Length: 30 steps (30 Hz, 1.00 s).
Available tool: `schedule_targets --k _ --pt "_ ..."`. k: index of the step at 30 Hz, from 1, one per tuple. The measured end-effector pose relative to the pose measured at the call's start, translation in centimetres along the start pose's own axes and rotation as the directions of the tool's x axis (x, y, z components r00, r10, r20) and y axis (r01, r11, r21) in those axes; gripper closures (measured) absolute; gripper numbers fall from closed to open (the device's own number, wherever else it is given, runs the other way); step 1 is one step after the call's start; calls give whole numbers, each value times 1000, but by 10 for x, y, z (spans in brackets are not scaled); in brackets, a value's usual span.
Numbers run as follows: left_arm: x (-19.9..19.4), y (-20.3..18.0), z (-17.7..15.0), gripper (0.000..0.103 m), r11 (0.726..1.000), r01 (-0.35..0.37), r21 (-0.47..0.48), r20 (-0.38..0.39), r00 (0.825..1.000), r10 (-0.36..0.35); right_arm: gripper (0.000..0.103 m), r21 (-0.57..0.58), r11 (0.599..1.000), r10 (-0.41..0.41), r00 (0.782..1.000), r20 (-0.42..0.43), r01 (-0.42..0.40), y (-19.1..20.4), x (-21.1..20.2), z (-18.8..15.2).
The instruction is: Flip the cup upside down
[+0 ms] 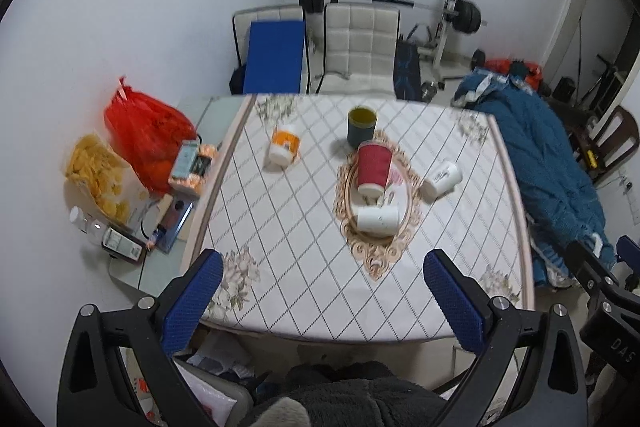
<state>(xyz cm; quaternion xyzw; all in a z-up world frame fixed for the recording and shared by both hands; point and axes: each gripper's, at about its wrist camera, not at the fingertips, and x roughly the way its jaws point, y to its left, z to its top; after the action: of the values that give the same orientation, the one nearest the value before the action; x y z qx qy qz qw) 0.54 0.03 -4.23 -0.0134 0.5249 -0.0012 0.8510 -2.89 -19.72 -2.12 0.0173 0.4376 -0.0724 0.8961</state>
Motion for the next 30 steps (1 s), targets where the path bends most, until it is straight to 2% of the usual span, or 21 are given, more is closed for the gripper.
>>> schedule_targets --k 4,7,8,12,16,18,22,30 --pt "43 -6 -2 0 999 -48 21 -25 999 48 0 -1 1000 -11 994 -110 11 -13 56 -14" --pt "72 -8 -3 0 998 -68 20 -51 996 68 0 12 1000 -8 976 -216 11 -25 107 -33" --pt "80 -10 -5 0 997 -72 17 -80 994 73 0 13 1000 -8 971 -237 12 -29 120 -39" --pt "119 -14 -13 0 996 -89 6 -171 981 89 0 28 1000 8 931 -365 3 -45 180 -67" --pt "150 -20 -18 0 995 -99 1 -219 971 96 0 41 999 41 886 -461 -25 -51 226 -94" --pt "162 -24 -18 0 994 -105 3 -226 969 103 0 45 998 56 866 -497 -39 -53 248 -105" --pt "184 -33 -15 0 994 -107 16 -240 965 108 0 52 998 65 840 -538 -44 -53 274 -117" --pt "232 -48 1 0 991 -100 92 -277 953 122 0 96 995 73 806 -588 -20 -56 315 -116"
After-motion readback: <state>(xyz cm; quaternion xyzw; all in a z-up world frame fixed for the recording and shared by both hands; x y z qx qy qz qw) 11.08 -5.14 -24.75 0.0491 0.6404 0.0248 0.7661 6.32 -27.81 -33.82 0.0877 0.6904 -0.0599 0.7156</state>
